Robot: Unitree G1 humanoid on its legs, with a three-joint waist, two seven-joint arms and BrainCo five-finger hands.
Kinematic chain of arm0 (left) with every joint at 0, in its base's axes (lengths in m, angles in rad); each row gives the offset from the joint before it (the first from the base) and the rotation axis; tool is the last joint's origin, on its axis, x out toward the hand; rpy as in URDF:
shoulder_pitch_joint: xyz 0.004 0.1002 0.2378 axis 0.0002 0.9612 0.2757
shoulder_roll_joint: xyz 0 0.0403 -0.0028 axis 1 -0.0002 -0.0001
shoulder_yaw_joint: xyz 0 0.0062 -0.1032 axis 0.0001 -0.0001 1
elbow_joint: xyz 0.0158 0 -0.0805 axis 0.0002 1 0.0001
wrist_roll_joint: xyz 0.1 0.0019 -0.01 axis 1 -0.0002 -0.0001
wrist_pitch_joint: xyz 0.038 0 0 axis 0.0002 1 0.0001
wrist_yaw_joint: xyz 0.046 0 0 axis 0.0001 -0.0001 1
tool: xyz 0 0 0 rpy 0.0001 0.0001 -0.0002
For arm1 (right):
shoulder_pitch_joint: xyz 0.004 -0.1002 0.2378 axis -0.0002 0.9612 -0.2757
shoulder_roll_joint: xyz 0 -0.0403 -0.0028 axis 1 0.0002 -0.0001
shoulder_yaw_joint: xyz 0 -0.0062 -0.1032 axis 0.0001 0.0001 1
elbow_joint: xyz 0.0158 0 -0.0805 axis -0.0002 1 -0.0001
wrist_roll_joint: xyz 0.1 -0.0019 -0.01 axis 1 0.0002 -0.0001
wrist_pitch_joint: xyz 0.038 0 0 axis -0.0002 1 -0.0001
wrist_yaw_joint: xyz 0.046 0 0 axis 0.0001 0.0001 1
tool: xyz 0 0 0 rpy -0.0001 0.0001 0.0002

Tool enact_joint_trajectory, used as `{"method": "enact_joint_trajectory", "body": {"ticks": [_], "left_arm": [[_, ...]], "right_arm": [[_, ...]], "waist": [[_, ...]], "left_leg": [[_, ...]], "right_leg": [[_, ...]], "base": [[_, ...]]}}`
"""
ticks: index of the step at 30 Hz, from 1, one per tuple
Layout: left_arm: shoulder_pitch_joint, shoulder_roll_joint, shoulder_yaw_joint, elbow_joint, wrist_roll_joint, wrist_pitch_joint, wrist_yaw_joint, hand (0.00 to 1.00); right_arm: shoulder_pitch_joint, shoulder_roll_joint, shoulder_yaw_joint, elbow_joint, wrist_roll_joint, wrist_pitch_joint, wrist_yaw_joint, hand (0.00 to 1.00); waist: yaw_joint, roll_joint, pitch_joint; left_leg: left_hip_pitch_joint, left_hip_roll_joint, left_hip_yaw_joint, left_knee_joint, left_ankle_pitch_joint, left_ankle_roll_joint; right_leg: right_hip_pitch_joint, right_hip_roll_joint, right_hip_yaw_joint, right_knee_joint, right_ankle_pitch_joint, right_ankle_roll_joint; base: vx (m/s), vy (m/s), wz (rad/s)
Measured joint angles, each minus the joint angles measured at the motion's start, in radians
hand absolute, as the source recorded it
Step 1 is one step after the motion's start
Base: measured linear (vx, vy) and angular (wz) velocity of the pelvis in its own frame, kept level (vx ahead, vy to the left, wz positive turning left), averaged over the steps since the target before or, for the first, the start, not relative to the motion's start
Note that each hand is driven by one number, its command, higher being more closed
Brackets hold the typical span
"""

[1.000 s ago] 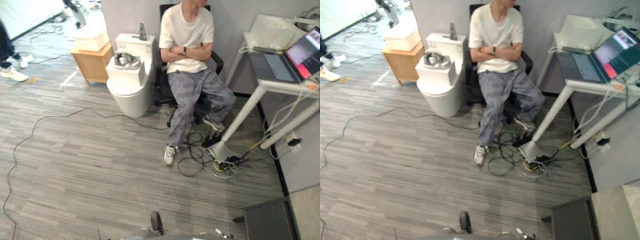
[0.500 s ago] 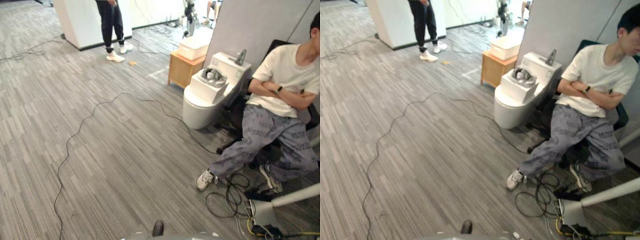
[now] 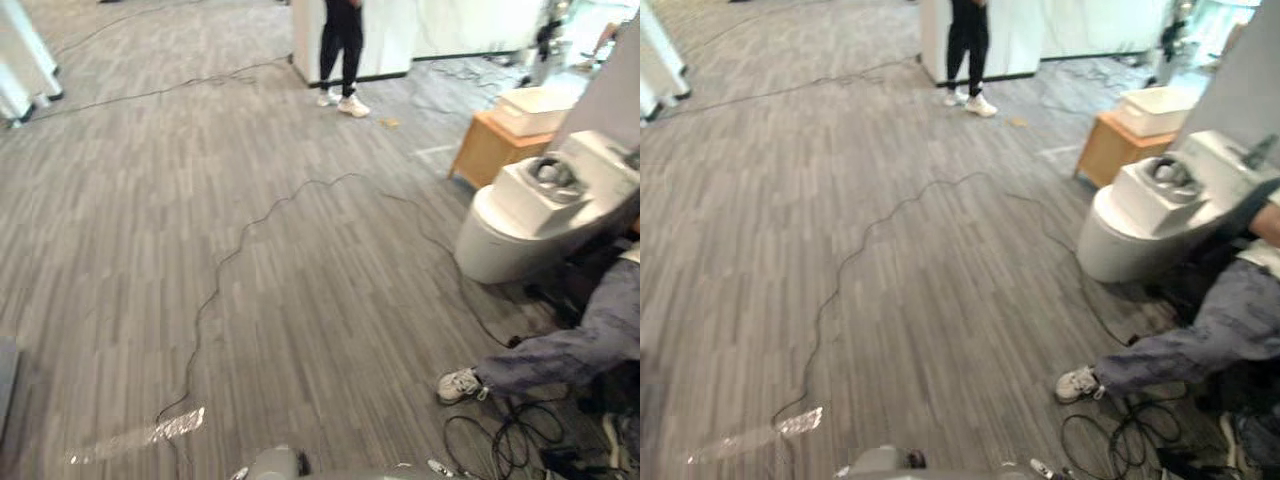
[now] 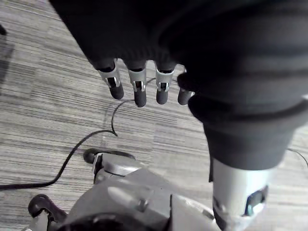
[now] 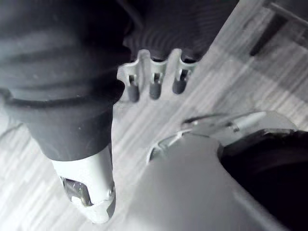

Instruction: Organize washtable

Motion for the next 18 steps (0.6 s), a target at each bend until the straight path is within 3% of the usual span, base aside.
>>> {"method": "enact_joint_trajectory", "body": {"ticks": [1,2,3,5,7,13,15,18], "left_arm": [[-0.004,0.028,0.004,0.001,0.036,0.005,-0.009,0.0],[0.003,0.017,0.005,0.003,0.046,0.006,-0.008,0.0],[0.009,0.001,0.011,0.006,0.057,0.01,-0.006,0.0],[0.008,0.014,-0.001,0.004,0.09,0.011,-0.014,0.0],[0.003,0.013,-0.01,0.005,0.107,0.016,-0.014,0.0],[0.009,0.02,-0.047,0.035,0.107,0.025,-0.019,0.0],[0.007,0.022,-0.058,0.037,0.108,0.023,-0.018,0.0],[0.007,0.027,-0.084,0.035,0.107,0.01,-0.018,0.0]], "right_arm": [[0.008,0.042,-0.015,-0.002,0.002,-0.009,-0.002,0.0],[0.017,0.031,-0.041,-0.013,0.003,-0.009,0.004,0.0],[0.016,0.013,-0.066,-0.008,0.0,-0.001,-0.007,0.0],[0.022,0.041,-0.076,0.001,0.0,0.001,-0.007,0.0],[0.016,0.038,-0.079,-0.002,0.001,0.002,-0.006,0.0],[0.011,0.036,-0.06,-0.007,0.006,0.001,-0.022,0.0],[0.01,0.035,-0.05,-0.016,0.011,0.001,-0.021,0.0],[0.017,0.028,-0.007,-0.035,0.042,0.001,-0.02,0.0]], "waist": [[-0.012,-0.042,-0.005],[-0.006,0.001,-0.005],[0.002,0.005,-0.012],[0.0,-0.011,-0.024],[0.0,-0.018,-0.031],[0.002,-0.01,-0.032],[-0.004,-0.01,-0.03],[-0.004,0.0,-0.024]], "left_leg": [[-0.009,0.018,0.077,0.134,-0.079,0.042],[-0.001,0.085,0.081,0.156,-0.088,0.019],[0.026,0.065,0.04,0.097,-0.099,0.0],[0.049,0.01,0.01,-0.005,-0.033,0.025],[0.048,-0.031,-0.02,-0.094,0.03,0.041],[0.15,-0.045,-0.015,-0.351,0.185,0.04],[0.143,-0.045,-0.018,-0.377,0.193,0.036],[0.138,-0.046,-0.029,-0.377,0.194,0.035]], "right_leg": [[0.018,-0.023,-0.005,-0.052,0.062,-0.017],[0.021,0.003,-0.025,-0.042,0.069,0.005],[0.023,-0.003,-0.026,-0.041,0.07,0.027],[0.024,-0.019,-0.045,-0.083,0.105,0.014],[0.026,-0.032,-0.047,-0.127,0.16,0.025],[-0.005,-0.031,-0.037,-0.111,0.212,0.017],[-0.025,-0.032,-0.03,-0.087,0.21,0.018],[-0.054,-0.029,0.067,-0.045,0.199,0.01]], "base": [[-0.03,0.093,1.17],[0.06,0.104,0.86],[0.07,0.189,0.52],[0.03,0.195,0.7],[-0.02,0.106,0.56],[-0.14,0.031,-0.02],[-0.23,-0.024,-0.1],[-0.16,0.007,0.0]]}}
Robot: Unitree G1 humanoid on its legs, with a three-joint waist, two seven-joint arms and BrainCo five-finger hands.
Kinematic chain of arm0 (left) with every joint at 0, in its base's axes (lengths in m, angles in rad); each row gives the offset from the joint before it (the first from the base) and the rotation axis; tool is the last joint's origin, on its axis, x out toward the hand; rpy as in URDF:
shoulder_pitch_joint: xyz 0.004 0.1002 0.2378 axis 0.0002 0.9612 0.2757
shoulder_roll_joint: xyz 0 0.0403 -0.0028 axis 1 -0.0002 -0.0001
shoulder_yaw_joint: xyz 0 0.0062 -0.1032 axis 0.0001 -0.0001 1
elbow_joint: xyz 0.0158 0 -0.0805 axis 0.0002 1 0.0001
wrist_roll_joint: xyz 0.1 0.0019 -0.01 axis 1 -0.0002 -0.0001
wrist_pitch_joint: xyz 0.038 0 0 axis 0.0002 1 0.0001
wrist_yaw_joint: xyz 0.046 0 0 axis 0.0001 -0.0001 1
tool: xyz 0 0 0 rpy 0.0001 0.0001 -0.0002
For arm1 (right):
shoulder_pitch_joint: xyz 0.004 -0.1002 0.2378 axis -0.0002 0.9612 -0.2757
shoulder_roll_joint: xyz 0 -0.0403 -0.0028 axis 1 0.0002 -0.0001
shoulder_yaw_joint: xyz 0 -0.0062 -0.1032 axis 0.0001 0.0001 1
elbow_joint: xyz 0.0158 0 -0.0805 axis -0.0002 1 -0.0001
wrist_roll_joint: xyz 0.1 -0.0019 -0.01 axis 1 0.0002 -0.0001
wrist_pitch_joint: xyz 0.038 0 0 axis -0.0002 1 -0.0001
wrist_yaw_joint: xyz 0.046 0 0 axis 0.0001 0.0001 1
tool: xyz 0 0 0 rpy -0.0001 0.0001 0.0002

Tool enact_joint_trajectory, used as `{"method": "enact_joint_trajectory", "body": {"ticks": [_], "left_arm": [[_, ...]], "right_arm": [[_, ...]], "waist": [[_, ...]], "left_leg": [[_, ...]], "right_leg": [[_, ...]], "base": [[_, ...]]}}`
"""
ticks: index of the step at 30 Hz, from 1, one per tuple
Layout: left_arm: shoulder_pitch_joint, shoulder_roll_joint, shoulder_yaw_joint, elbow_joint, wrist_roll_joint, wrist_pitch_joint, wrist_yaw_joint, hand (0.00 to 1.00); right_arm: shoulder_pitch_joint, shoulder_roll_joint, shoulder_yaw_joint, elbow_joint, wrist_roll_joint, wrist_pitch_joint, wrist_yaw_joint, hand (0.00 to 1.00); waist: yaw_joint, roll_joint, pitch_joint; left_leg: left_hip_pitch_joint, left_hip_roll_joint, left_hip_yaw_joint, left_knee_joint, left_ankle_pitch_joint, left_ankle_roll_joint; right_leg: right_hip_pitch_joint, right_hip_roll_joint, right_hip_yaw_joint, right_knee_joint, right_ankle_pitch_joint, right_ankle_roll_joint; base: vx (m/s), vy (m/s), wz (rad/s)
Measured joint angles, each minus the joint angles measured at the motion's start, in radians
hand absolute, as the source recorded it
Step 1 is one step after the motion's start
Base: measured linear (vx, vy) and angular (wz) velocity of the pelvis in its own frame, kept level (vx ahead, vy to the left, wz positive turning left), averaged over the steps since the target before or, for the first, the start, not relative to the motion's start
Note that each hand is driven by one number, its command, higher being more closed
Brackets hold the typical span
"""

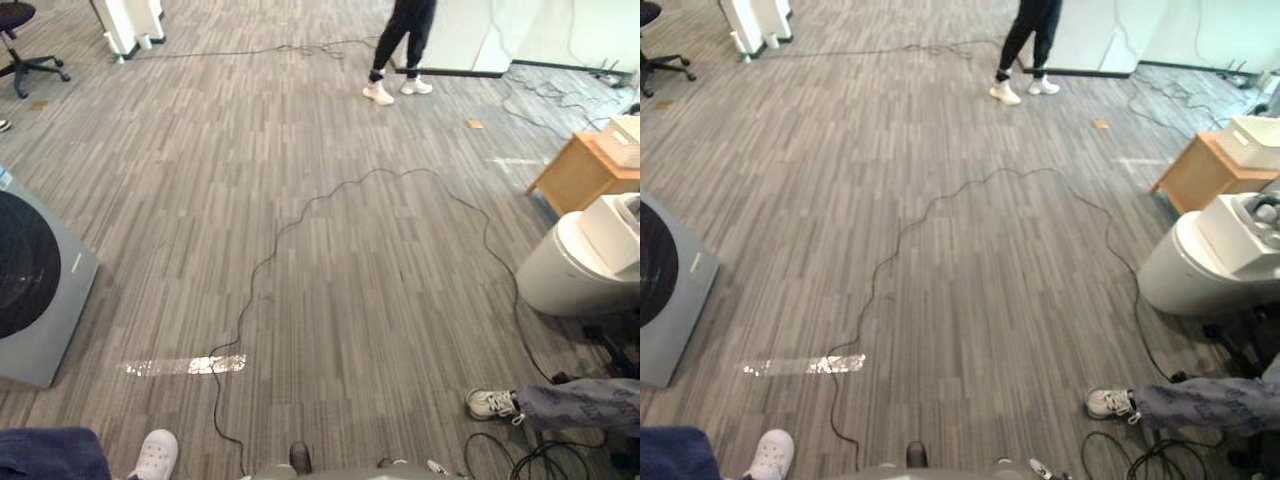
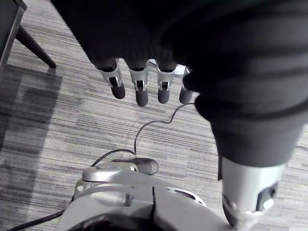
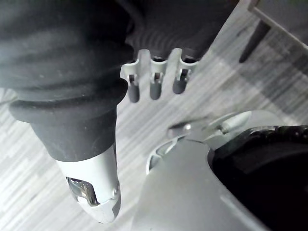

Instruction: Organize washtable

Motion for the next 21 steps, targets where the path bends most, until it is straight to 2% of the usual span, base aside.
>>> {"method": "enact_joint_trajectory", "body": {"ticks": [2,3,4,5,8,14,17,18,21], "left_arm": [[0.0,0.011,0.0,-0.001,0.0,-0.006,-0.012,0.0],[0.0,0.02,0.002,-0.004,0.0,-0.007,-0.014,0.0],[-0.001,0.02,0.002,-0.003,0.0,-0.007,-0.013,0.0],[-0.001,0.016,0.003,-0.004,-0.003,-0.01,-0.013,0.0],[0.003,0.008,0.008,0.0,-0.028,-0.011,-0.012,0.0],[0.008,0.009,0.011,0.002,-0.063,-0.011,-0.012,0.0],[0.009,0.013,0.009,0.007,-0.056,-0.011,-0.012,0.0],[0.0,0.022,-0.025,0.007,-0.012,-0.011,-0.012,0.0],[0.0,0.022,-0.028,0.007,-0.012,-0.011,-0.012,0.0]], "right_arm": [[0.009,0.002,0.031,-0.009,0.004,0.0,0.001,0.0],[0.01,0.011,0.038,-0.008,0.002,0.0,0.002,0.0],[0.009,0.015,0.039,-0.008,0.003,0.0,0.003,0.0],[0.009,0.01,0.046,-0.008,0.004,0.0,0.005,0.0],[0.015,-0.001,0.06,-0.006,0.011,-0.002,0.023,0.0],[0.01,-0.005,0.089,0.023,0.042,-0.008,0.025,0.0],[0.008,-0.001,0.094,0.029,0.039,-0.008,0.026,0.0],[-0.004,-0.009,0.104,0.06,0.04,-0.007,0.045,0.0],[-0.004,-0.01,0.104,0.06,0.04,-0.007,0.045,0.0]], "waist": [[0.0,-0.02,-0.005],[0.0,-0.039,-0.008],[0.0,-0.039,-0.008],[0.0,-0.045,-0.012],[0.004,-0.034,-0.013],[0.005,-0.039,-0.014],[0.004,-0.039,-0.014],[0.006,-0.033,-0.016],[0.006,-0.032,-0.016]], "left_leg": [[-0.013,-0.012,-0.029,0.0,0.003,-0.004],[-0.029,-0.026,-0.041,0.0,0.008,-0.006],[-0.038,-0.028,-0.049,0.0,0.014,-0.005],[-0.04,-0.028,-0.065,-0.001,0.016,-0.006],[-0.037,-0.022,-0.072,-0.001,0.024,-0.015],[-0.011,-0.037,-0.075,-0.001,0.024,-0.015],[0.023,-0.058,-0.088,-0.002,0.038,0.004],[0.064,-0.066,-0.096,-0.003,0.02,0.028],[0.064,-0.066,-0.096,-0.003,0.02,0.028]], "right_leg": [[0.004,-0.002,0.029,-0.015,-0.021,-0.009],[0.007,-0.007,0.037,-0.036,-0.063,-0.001],[0.006,-0.006,0.041,-0.045,-0.07,0.027],[0.001,0.0,0.035,-0.046,-0.075,0.028],[0.028,0.015,0.033,-0.076,-0.075,0.028],[0.074,0.017,0.061,-0.116,-0.075,0.028],[0.118,0.008,0.072,-0.127,-0.073,0.025],[0.179,0.014,0.076,-0.143,-0.09,0.007],[0.179,0.014,0.076,-0.143,-0.09,0.007]], "base": [[-0.13,-0.017,0.38],[-0.11,-0.064,0.49],[-0.08,-0.079,0.53],[-0.06,-0.057,0.48],[-0.04,-0.026,0.3],[0.03,0.019,0.03],[0.1,0.042,0.14],[0.02,0.006,0.05],[0.0,0.0,0.0]]}}
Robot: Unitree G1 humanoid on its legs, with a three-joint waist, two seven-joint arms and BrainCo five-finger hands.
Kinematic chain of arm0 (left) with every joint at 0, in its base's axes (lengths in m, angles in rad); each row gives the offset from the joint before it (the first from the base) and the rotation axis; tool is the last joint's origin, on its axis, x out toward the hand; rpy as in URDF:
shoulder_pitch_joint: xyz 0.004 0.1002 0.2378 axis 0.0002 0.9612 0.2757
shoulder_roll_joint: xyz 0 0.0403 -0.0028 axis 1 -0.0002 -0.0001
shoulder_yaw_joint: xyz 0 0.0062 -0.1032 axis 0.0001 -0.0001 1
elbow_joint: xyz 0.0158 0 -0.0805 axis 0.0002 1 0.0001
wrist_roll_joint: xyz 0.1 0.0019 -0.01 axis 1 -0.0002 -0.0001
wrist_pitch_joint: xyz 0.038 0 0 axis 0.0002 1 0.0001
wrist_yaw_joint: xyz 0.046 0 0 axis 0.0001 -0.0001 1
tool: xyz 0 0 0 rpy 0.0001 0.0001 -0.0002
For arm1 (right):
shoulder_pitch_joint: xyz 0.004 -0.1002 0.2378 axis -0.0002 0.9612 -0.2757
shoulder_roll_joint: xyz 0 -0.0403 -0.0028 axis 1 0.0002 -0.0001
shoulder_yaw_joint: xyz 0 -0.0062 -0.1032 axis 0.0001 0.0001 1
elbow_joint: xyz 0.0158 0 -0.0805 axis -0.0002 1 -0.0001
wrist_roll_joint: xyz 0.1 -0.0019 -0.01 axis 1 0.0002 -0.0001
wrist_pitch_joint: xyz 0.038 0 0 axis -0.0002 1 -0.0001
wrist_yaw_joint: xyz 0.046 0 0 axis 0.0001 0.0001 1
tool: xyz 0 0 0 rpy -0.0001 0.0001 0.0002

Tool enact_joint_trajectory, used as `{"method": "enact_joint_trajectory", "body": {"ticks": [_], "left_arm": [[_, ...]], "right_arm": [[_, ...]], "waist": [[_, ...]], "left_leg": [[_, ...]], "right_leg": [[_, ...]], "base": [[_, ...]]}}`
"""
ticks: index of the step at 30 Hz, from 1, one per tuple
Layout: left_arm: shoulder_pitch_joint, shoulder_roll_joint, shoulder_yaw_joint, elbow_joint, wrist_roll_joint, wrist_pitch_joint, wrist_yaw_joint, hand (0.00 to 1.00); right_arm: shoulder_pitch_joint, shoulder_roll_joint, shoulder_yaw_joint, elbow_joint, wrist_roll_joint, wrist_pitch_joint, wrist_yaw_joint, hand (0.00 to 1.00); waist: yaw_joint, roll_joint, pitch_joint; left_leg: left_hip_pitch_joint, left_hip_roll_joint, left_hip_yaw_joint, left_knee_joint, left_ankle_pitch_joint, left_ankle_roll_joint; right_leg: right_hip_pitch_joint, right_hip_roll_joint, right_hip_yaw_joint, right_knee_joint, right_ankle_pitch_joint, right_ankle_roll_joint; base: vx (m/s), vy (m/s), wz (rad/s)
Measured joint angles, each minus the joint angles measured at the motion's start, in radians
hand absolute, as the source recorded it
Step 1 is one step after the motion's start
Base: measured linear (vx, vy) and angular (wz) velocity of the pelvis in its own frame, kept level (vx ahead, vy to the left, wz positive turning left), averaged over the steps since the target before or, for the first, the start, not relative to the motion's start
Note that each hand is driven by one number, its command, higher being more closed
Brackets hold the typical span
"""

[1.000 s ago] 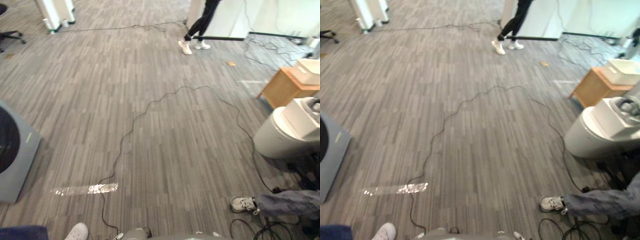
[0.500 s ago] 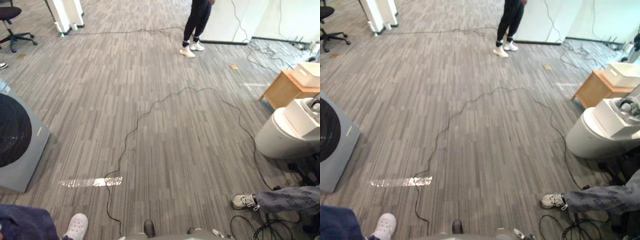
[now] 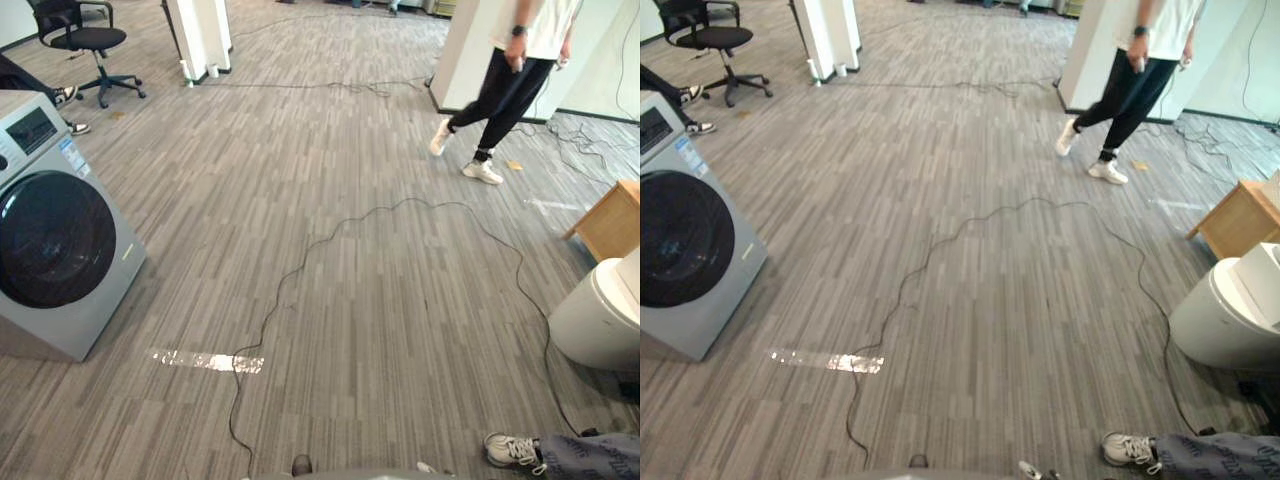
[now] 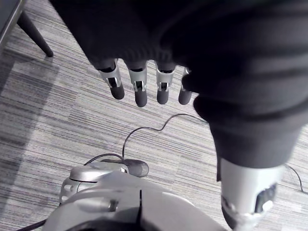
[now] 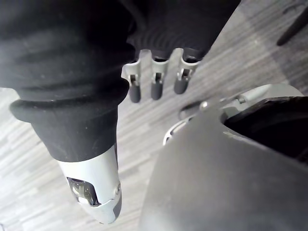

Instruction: Organize washtable

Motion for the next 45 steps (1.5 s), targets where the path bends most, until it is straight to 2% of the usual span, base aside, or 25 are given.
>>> {"method": "enact_joint_trajectory", "body": {"ticks": [7,12,17,20,28,29,30,32,33,34,35,36,37,39,40,41,42,43,44,45], "left_arm": [[0.001,0.0,0.004,0.001,0.0,-0.001,0.002,0.0],[0.006,-0.013,0.072,0.003,0.002,0.0,0.006,0.0],[0.007,-0.015,0.08,0.005,0.002,0.0,0.029,0.0],[0.009,-0.022,0.117,0.007,0.002,-0.001,0.043,0.0],[0.004,-0.024,0.135,0.014,0.002,-0.01,0.046,0.0],[0.004,-0.025,0.155,0.009,0.001,-0.01,0.045,0.0],[0.007,-0.021,0.156,-0.001,0.002,-0.009,0.044,0.0],[0.007,-0.016,0.155,-0.007,0.001,-0.01,0.044,0.0],[-0.001,-0.024,0.154,-0.009,0.002,-0.009,0.048,0.0],[-0.001,-0.032,0.148,-0.008,0.002,-0.009,0.047,0.0],[-0.002,-0.032,0.142,-0.008,0.003,-0.009,0.047,0.0],[-0.007,-0.027,0.136,-0.008,0.01,-0.009,0.045,0.0],[-0.013,-0.024,0.132,-0.007,0.01,-0.009,0.043,0.0],[-0.019,-0.02,0.119,-0.006,0.011,-0.009,0.041,0.0],[-0.019,-0.019,0.118,-0.006,0.012,-0.009,0.04,0.0],[-0.019,-0.019,0.122,-0.006,0.013,-0.009,0.039,0.0],[-0.018,-0.025,0.151,-0.007,0.023,-0.008,0.033,0.0],[-0.017,-0.032,0.172,-0.008,0.03,-0.008,0.029,0.0],[-0.014,-0.045,0.215,-0.017,0.04,-0.007,0.022,0.0],[0.019,-0.068,0.254,-0.045,0.04,-0.006,0.02,0.0]], "right_arm": [[0.001,0.001,0.0,-0.001,-0.001,-0.008,-0.001,0.0],[0.004,0.002,0.006,-0.002,-0.006,-0.024,-0.003,0.0],[0.004,0.002,0.011,0.0,-0.032,-0.03,-0.005,0.0],[0.003,-0.002,0.035,0.001,-0.037,-0.03,-0.005,0.0],[0.001,-0.004,0.032,0.002,-0.036,-0.029,-0.003,0.0],[-0.001,0.0,0.021,-0.002,-0.035,-0.028,-0.004,0.0],[-0.004,0.01,0.0,-0.009,-0.027,-0.027,-0.005,0.0],[0.008,0.021,-0.008,-0.019,-0.018,-0.027,-0.006,0.0],[0.007,0.011,-0.003,-0.034,-0.001,-0.028,-0.003,0.0],[0.007,-0.002,-0.003,-0.05,0.009,-0.032,-0.003,0.0],[0.013,-0.006,-0.001,-0.053,0.01,-0.032,-0.005,0.0],[0.014,0.0,0.007,-0.061,0.018,-0.034,-0.011,0.0],[0.015,0.002,0.007,-0.069,0.021,-0.038,-0.02,0.0],[0.027,0.003,0.005,-0.074,0.046,-0.041,-0.024,0.0],[0.032,0.004,0.003,-0.075,0.051,-0.041,-0.024,0.0],[0.037,0.008,-0.003,-0.075,0.052,-0.041,-0.024,0.0],[0.045,0.011,-0.013,-0.075,0.058,-0.037,-0.024,0.0],[0.048,0.011,-0.021,-0.075,0.06,-0.036,-0.023,0.0],[0.048,0.013,-0.04,-0.076,0.061,-0.035,-0.022,0.0],[0.053,0.008,-0.048,-0.08,0.06,-0.033,-0.021,0.0]], "waist": [[-0.002,0.0,0.0],[-0.002,-0.002,-0.002],[0.0,-0.02,-0.014],[0.001,-0.023,-0.018],[0.003,-0.024,-0.018],[0.01,-0.032,-0.016],[0.01,-0.053,-0.01],[0.002,-0.059,-0.007],[0.0,-0.05,0.011],[-0.002,-0.01,0.021],[-0.001,-0.008,0.024],[-0.001,-0.01,0.026],[-0.001,-0.012,0.028],[-0.004,-0.012,0.029],[-0.006,-0.013,0.029],[-0.009,-0.014,0.029],[-0.012,-0.013,0.028],[-0.015,-0.01,0.028],[-0.026,-0.001,0.028],[-0.026,0.016,0.015]], "left_leg": [[-0.001,0.003,0.016,0.0,-0.007,-0.003],[-0.005,0.006,0.036,0.0,-0.024,-0.006],[-0.015,0.002,0.03,0.0,-0.026,-0.006],[-0.023,0.002,0.03,0.0,-0.025,-0.004],[-0.054,0.01,0.042,0.0,-0.045,-0.013],[-0.059,0.0,0.048,0.001,-0.055,0.0],[-0.056,-0.013,0.064,0.001,-0.068,0.0],[-0.033,-0.023,0.075,0.001,-0.085,0.011],[-0.011,-0.018,0.054,0.001,-0.09,0.024],[0.01,0.017,0.054,0.008,-0.093,0.029],[0.022,0.033,0.054,0.008,-0.099,0.029],[0.038,0.061,0.054,0.008,-0.112,0.023],[0.048,0.08,0.053,0.008,-0.123,0.014],[0.075,0.1,0.044,0.008,-0.147,-0.02],[0.096,0.101,0.032,0.008,-0.169,-0.042],[0.119,0.092,0.023,0.007,-0.189,-0.053],[0.148,0.082,0.013,0.009,-0.214,-0.059],[0.162,0.081,0.005,0.01,-0.232,-0.065],[0.165,0.091,-0.009,0.063,-0.284,-0.085],[0.156,0.121,-0.003,0.159,-0.345,-0.15]], "right_leg": [[-0.005,0.001,0.015,-0.004,0.0,0.0],[-0.015,0.001,0.044,-0.004,-0.006,0.007],[-0.022,0.0,0.033,-0.002,-0.014,0.006],[-0.032,0.002,0.034,-0.001,-0.016,0.004],[-0.07,0.007,0.034,0.021,-0.027,-0.006],[-0.098,-0.01,0.034,0.071,-0.064,0.002],[-0.136,-0.043,0.032,0.151,-0.115,0.011],[-0.164,-0.072,0.026,0.254,-0.156,0.015],[-0.234,-0.09,0.007,0.459,-0.151,-0.007],[-0.313,-0.069,0.008,0.547,-0.189,-0.044],[-0.34,-0.053,0.007,0.553,-0.198,-0.048],[-0.402,-0.017,0.0,0.55,-0.206,-0.033],[-0.442,0.006,-0.001,0.521,-0.198,-0.021],[-0.502,0.033,-0.014,0.399,-0.133,-0.006],[-0.516,0.036,-0.019,0.293,-0.064,0.0],[-0.524,0.032,-0.017,0.247,-0.022,0.003],[-0.545,0.021,-0.007,0.241,0.021,-0.017],[-0.552,0.019,-0.003,0.252,0.033,-0.033],[-0.564,0.03,-0.006,0.29,0.047,-0.056],[-0.55,0.072,-0.022,0.308,0.061,-0.088]], "base": [[0.0,-0.001,-0.07],[0.0,-0.037,-0.17],[0.08,-0.058,0.08],[0.05,-0.064,0.01],[-0.01,-0.083,-0.04],[-0.06,-0.011,-0.02],[-0.02,0.019,0.09],[0.09,-0.004,0.2],[0.12,-0.018,0.06],[0.12,0.008,-0.07],[0.18,0.086,-0.13],[0.19,0.075,-0.08],[0.26,0.079,0.01],[0.27,0.054,0.14],[0.37,0.035,0.3],[0.51,0.008,0.47],[0.46,-0.027,0.46],[0.52,-0.067,0.57],[0.56,-0.127,0.5],[0.61,-0.146,0.45]]}}
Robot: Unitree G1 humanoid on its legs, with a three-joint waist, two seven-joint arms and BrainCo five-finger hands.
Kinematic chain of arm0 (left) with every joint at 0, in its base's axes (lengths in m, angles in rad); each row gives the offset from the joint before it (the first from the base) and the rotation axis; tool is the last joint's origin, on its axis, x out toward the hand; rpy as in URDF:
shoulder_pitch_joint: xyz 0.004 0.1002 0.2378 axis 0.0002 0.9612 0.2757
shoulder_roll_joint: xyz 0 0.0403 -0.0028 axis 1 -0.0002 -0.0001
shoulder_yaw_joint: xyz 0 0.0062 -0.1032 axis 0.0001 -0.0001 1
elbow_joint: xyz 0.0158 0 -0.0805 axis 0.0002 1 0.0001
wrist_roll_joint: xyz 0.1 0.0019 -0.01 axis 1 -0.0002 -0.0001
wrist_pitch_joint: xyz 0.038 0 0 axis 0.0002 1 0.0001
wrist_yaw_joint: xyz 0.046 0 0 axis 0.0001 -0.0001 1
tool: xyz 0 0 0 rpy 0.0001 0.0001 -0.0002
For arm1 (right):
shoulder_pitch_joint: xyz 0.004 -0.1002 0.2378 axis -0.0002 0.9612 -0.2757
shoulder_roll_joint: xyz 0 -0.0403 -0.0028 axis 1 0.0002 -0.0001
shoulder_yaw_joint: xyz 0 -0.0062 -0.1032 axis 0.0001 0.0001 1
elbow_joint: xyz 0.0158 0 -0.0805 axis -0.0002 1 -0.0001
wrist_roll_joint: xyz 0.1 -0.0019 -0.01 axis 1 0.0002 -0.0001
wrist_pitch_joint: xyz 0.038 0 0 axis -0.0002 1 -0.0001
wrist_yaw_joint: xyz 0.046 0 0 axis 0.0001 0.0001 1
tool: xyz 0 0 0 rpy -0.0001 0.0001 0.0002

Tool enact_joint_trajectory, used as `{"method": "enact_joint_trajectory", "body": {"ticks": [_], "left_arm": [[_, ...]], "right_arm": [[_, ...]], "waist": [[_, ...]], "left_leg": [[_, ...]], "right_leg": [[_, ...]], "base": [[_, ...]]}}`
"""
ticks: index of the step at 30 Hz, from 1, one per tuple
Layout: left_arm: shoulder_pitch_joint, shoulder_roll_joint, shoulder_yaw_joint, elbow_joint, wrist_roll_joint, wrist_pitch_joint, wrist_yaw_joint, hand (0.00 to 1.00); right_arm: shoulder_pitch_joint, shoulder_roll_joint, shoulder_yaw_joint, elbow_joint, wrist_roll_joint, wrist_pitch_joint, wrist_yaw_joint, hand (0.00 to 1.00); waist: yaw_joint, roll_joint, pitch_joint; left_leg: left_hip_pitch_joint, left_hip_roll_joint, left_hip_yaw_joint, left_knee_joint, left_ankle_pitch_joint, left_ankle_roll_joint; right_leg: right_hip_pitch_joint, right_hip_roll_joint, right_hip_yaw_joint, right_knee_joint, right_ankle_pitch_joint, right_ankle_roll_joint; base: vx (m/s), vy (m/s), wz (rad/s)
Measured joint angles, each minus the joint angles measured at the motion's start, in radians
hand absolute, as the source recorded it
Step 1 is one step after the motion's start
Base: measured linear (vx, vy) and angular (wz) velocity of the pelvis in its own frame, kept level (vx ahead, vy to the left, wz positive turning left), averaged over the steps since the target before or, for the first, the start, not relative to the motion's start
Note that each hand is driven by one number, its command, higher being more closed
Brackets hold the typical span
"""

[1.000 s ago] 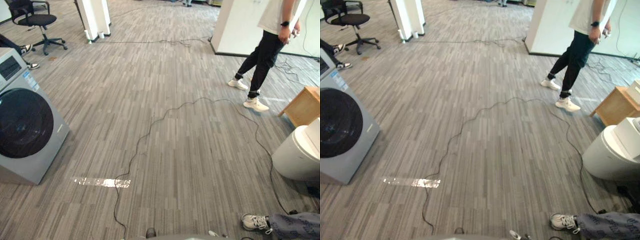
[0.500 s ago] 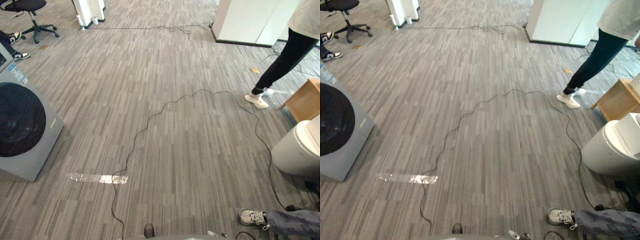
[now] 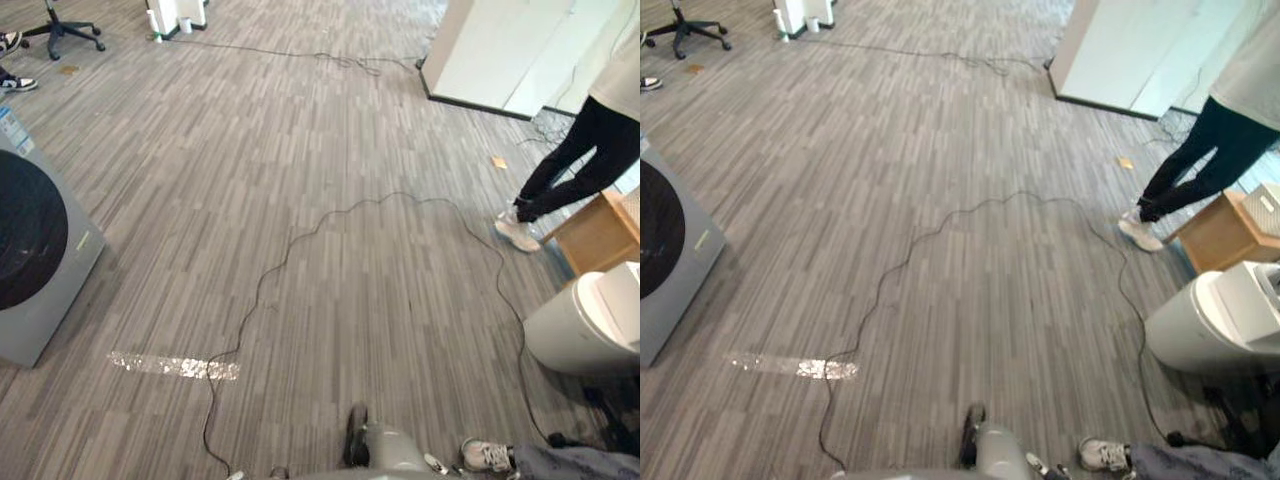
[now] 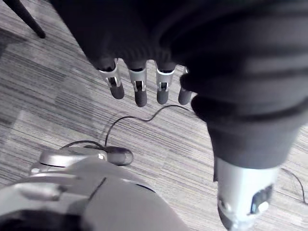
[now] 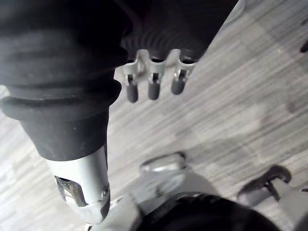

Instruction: Organize washtable

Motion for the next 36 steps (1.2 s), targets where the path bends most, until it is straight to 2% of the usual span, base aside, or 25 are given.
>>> {"method": "enact_joint_trajectory", "body": {"ticks": [1,2,4,5,6,7,10,12,13,14,15,17,18,19,20,22,23,24,27,30,32,33,34,35,36], "left_arm": [[0.013,-0.003,0.027,-0.018,-0.001,0.0,-0.004,0.0],[0.009,-0.032,0.054,-0.036,0.0,0.006,-0.008,0.0],[0.001,-0.051,0.058,-0.037,-0.001,0.008,-0.016,0.0],[-0.008,-0.057,0.06,-0.039,-0.001,0.008,-0.018,0.0],[-0.024,-0.069,0.058,-0.036,-0.007,0.008,-0.018,0.0],[-0.027,-0.062,0.055,-0.042,-0.033,0.003,-0.017,0.0],[-0.031,-0.057,0.047,-0.051,-0.072,-0.011,-0.014,0.0],[-0.037,-0.053,0.035,-0.05,-0.085,-0.026,-0.007,0.0],[-0.032,-0.059,0.013,-0.049,-0.091,-0.032,0.006,0.0],[-0.016,-0.065,0.003,-0.049,-0.095,-0.034,0.008,0.0],[-0.004,-0.061,0.006,-0.048,-0.1,-0.034,0.007,0.0],[0.037,-0.03,0.016,-0.035,-0.109,-0.032,0.006,0.0],[0.037,-0.028,0.015,-0.035,-0.109,-0.032,0.006,0.0],[0.029,-0.006,0.013,-0.007,-0.105,-0.03,0.001,0.0],[0.012,0.01,0.01,0.008,-0.083,-0.02,0.001,0.0],[0.012,0.022,0.032,0.02,-0.044,-0.005,-0.006,0.0],[0.013,0.002,0.027,0.03,-0.028,0.002,-0.018,0.0],[0.007,0.0,0.021,0.027,-0.007,0.007,-0.038,0.0],[-0.026,-0.011,0.018,0.041,0.055,0.023,-0.018,0.0],[-0.018,-0.019,0.023,0.043,0.05,0.023,-0.023,0.0],[0.006,-0.05,0.104,0.013,0.035,0.022,-0.029,0.0],[0.026,-0.072,0.156,-0.012,0.005,0.015,-0.042,0.0],[0.026,-0.091,0.192,-0.026,-0.02,0.014,-0.043,0.0],[0.024,-0.114,0.205,-0.033,-0.034,0.016,-0.045,0.0],[0.022,-0.136,0.213,-0.037,-0.052,0.016,-0.044,0.0]], "right_arm": [[0.001,0.008,0.0,0.0,-0.002,0.002,-0.001,0.0],[0.006,-0.01,-0.012,0.001,-0.015,0.009,0.0,0.0],[-0.009,-0.03,-0.006,-0.021,-0.031,0.008,-0.005,0.0],[-0.013,-0.036,-0.004,-0.029,-0.036,0.008,-0.005,0.0],[-0.032,-0.039,-0.007,-0.031,-0.055,0.008,-0.005,0.0],[-0.049,-0.033,-0.008,-0.019,-0.064,0.01,-0.007,0.0],[-0.071,-0.02,-0.019,-0.007,-0.074,0.012,-0.006,0.0],[-0.089,-0.016,-0.027,0.007,-0.091,0.011,-0.003,0.0],[-0.09,-0.029,-0.031,0.014,-0.093,0.011,-0.001,0.0],[-0.088,-0.039,-0.026,0.023,-0.101,0.011,-0.001,0.0],[-0.087,-0.034,-0.025,0.029,-0.103,0.012,-0.001,0.0],[-0.073,-0.003,-0.043,0.052,-0.109,0.014,0.001,0.0],[-0.072,-0.001,-0.043,0.052,-0.109,0.014,0.001,0.0],[-0.071,0.009,-0.049,0.05,-0.107,0.011,0.002,0.0],[-0.069,0.017,-0.073,0.055,-0.099,0.014,0.003,0.0],[-0.067,0.013,-0.104,0.055,-0.092,0.014,0.014,0.0],[-0.061,0.017,-0.088,0.046,-0.088,0.013,0.022,0.0],[-0.055,0.014,-0.079,0.031,-0.086,0.008,0.026,0.0],[-0.051,-0.007,-0.077,-0.018,-0.041,0.003,0.038,0.0],[-0.036,-0.007,-0.086,-0.018,-0.039,0.006,0.026,0.0],[-0.005,-0.005,-0.077,-0.021,-0.039,0.014,0.021,0.0],[0.011,-0.001,-0.074,-0.028,-0.04,0.016,0.02,0.0],[0.021,-0.007,-0.076,-0.037,-0.042,0.017,0.022,0.0],[0.026,-0.021,-0.074,-0.047,-0.043,0.016,0.023,0.0],[0.027,-0.037,-0.071,-0.062,-0.043,0.016,0.022,0.0]], "waist": [[0.001,-0.016,-0.005],[0.001,0.026,-0.009],[0.017,0.065,-0.001],[0.028,0.08,0.011],[0.029,0.085,0.035],[0.028,0.061,0.054],[0.058,0.036,0.066],[0.082,0.026,0.064],[0.082,0.048,0.057],[0.084,0.055,0.048],[0.086,0.042,0.034],[0.084,-0.013,-0.025],[0.083,-0.014,-0.026],[0.078,-0.04,-0.025],[0.072,-0.04,-0.013],[0.073,-0.033,-0.007],[0.072,-0.017,-0.007],[0.072,-0.009,-0.005],[0.046,0.035,0.009],[0.024,0.052,0.013],[0.025,0.06,0.004],[0.027,0.054,-0.002],[0.027,0.063,-0.01],[0.026,0.091,-0.013],[0.031,0.123,-0.009]], "left_leg": [[-0.029,0.004,0.017,0.102,-0.019,-0.029],[-0.149,0.078,0.054,0.406,-0.025,-0.031],[-0.286,0.17,0.073,0.755,0.053,-0.011],[-0.32,0.194,0.073,0.838,0.043,-0.01],[-0.372,0.203,0.067,0.934,0.022,-0.001],[-0.413,0.186,0.067,0.957,-0.004,0.009],[-0.523,0.133,0.095,0.859,-0.027,0.015],[-0.597,0.071,0.077,0.642,-0.015,0.008],[-0.611,0.054,0.023,0.409,0.032,-0.042],[-0.618,0.056,0.012,0.333,0.124,-0.031],[-0.618,0.048,0.017,0.362,0.144,0.004],[-0.592,0.002,0.049,0.38,0.152,0.074],[-0.588,0.0,0.051,0.377,0.148,0.076],[-0.505,-0.031,0.067,0.329,0.137,0.093],[-0.423,-0.053,0.069,0.292,0.121,0.11],[-0.273,-0.068,0.046,0.211,0.106,0.13],[-0.177,-0.063,0.039,0.131,0.106,0.13],[-0.139,-0.059,0.037,0.099,0.106,0.13],[-0.052,-0.023,-0.004,0.028,0.082,0.13],[0.014,0.001,-0.029,-0.024,0.04,0.08],[0.064,0.022,-0.047,-0.003,-0.021,0.064],[0.047,0.029,-0.041,0.108,-0.042,0.051],[-0.031,0.062,-0.031,0.319,-0.039,0.047],[-0.106,0.102,-0.019,0.501,-0.012,0.012],[-0.183,0.162,-0.013,0.701,0.081,-0.019]], "right_leg": [[0.022,0.007,0.0,-0.011,0.019,-0.028],[0.081,0.055,-0.009,-0.041,0.041,-0.051],[0.173,0.117,-0.01,-0.108,-0.003,-0.064],[0.202,0.134,-0.002,-0.121,-0.014,-0.072],[0.276,0.145,0.004,-0.158,-0.024,-0.081],[0.362,0.136,0.018,-0.207,-0.029,-0.088],[0.491,0.094,0.061,-0.264,-0.047,-0.084],[0.537,0.045,0.086,-0.268,-0.142,-0.051],[0.557,0.041,0.086,-0.274,-0.18,-0.018],[0.584,0.033,0.095,-0.269,-0.226,0.001],[0.589,0.019,0.105,-0.252,-0.253,0.006],[0.528,-0.047,0.142,-0.047,-0.297,0.015],[0.518,-0.051,0.143,-0.025,-0.295,0.014],[0.398,-0.101,0.166,0.286,-0.225,0.058],[0.33,-0.122,0.185,0.501,-0.186,0.092],[0.28,-0.124,0.154,0.676,-0.206,0.067],[0.24,-0.116,0.108,0.681,-0.241,0.017],[0.217,-0.109,0.081,0.66,-0.255,0.007],[0.069,-0.051,0.021,0.385,-0.262,0.018],[0.018,-0.019,0.033,-0.048,-0.073,0.031],[0.017,-0.008,0.037,-0.037,-0.016,0.003],[0.029,-0.007,0.041,0.0,0.055,-0.004],[0.066,-0.004,0.021,0.005,0.059,-0.006],[0.107,0.023,0.001,-0.013,0.035,-0.015],[0.158,0.063,-0.01,-0.034,0.006,-0.031]], "base": [[0.79,-0.248,0.22],[0.67,-0.21,0.14],[0.66,-0.189,-0.09],[0.64,-0.13,-0.25],[0.59,-0.107,-0.11],[0.58,-0.096,-0.03],[0.55,0.019,-0.27],[0.39,0.13,-0.33],[0.42,0.219,-0.36],[0.45,0.262,-0.41],[0.53,0.34,-0.58],[0.69,0.328,-0.48],[0.71,0.319,-0.32],[0.61,0.325,-0.02],[0.6,0.289,0.07],[0.57,0.204,0.1],[0.53,0.16,-0.04],[0.49,0.112,0.06],[0.49,0.038,0.41],[0.49,-0.073,0.48],[0.65,-0.167,0.48],[0.66,-0.22,0.46],[0.77,-0.258,0.46],[0.73,-0.258,0.27],[0.61,-0.163,0.09]]}}
